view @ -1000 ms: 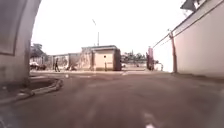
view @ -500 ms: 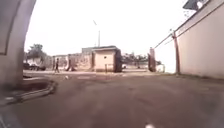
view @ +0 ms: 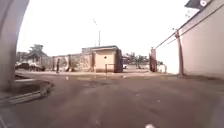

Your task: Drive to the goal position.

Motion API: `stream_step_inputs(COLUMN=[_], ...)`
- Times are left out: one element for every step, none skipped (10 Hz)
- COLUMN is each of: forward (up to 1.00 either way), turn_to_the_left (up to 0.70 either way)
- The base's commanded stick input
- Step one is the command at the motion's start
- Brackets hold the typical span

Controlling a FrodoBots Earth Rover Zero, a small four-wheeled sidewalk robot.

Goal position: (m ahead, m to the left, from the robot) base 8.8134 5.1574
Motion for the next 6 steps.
stream_step_inputs(forward=[0.7,0.7,0.7,0.7,0.7,0.7], turn_to_the_left=[0.01,0.01,0.01,0.01,0.01,0.01])
